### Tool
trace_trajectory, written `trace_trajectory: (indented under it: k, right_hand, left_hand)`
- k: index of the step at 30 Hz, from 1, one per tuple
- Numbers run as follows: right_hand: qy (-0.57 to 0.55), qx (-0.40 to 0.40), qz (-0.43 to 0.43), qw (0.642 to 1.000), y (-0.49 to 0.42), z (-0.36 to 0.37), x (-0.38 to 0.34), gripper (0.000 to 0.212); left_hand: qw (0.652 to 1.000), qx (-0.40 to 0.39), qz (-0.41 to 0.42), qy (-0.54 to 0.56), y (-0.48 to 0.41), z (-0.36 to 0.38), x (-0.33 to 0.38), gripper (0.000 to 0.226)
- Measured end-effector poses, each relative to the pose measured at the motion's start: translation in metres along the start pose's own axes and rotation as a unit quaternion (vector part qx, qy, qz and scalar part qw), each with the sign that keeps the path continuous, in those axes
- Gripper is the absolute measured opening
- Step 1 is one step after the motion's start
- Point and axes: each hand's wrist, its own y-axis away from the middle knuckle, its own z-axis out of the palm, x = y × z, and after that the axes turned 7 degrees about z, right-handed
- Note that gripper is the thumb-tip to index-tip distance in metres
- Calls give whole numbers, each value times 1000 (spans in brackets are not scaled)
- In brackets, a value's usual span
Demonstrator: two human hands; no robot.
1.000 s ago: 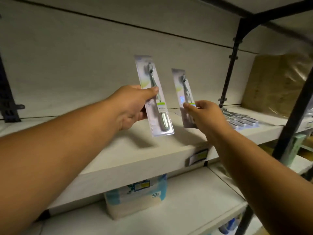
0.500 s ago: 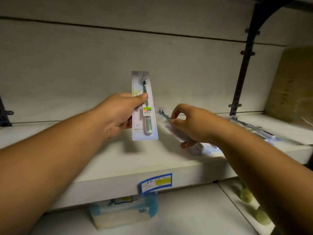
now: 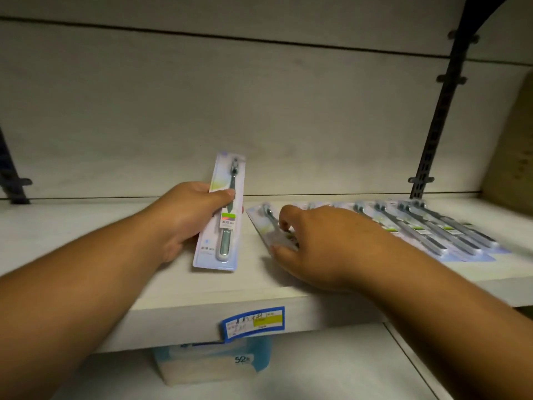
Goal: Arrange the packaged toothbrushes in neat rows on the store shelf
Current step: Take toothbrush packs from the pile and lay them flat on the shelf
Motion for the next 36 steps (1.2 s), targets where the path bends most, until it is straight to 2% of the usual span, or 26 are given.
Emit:
trace_trajectory:
  k: [7,11,13,18,20,21,23,26,31,33,36]
  right_hand:
    - [10,51,-24,998,10,-6,20,47]
    - [-33,-64,-118,990,4,-14,37,62]
    - [-39,-90,-154,983,-2,-5,40,64]
    - [-104,-65,-131,984,-12,16,40,64]
    - [-129,-60,-106,984,-11,18,41,63]
    - [-139,-58,-91,984,-10,19,41,65]
    - [-140,-55,-69,986,-8,21,43,70]
    - [-141,-63,-40,987,-4,20,41,70]
    - [-145,-43,-26,988,2,15,38,58]
    - [-143,-42,-24,989,3,14,37,56]
    - [-154,-45,-17,987,4,14,38,55]
  left_hand:
    - [999,-3,11,-46,0,-2,1,17]
    - [998,-9,3,-63,3,-3,2,15]
    - [997,-8,6,-77,5,-1,3,11]
    - [994,-25,30,-102,10,1,2,17]
    - [990,-26,36,-132,11,2,1,40]
    - [987,-26,40,-153,11,1,0,39]
    - [976,-49,47,-206,10,1,-3,25]
    - [969,-63,27,-236,11,2,-3,31]
    - [959,-103,9,-263,13,4,-1,34]
    - [945,-125,11,-302,13,5,-1,36]
    - [891,-162,20,-423,14,5,2,44]
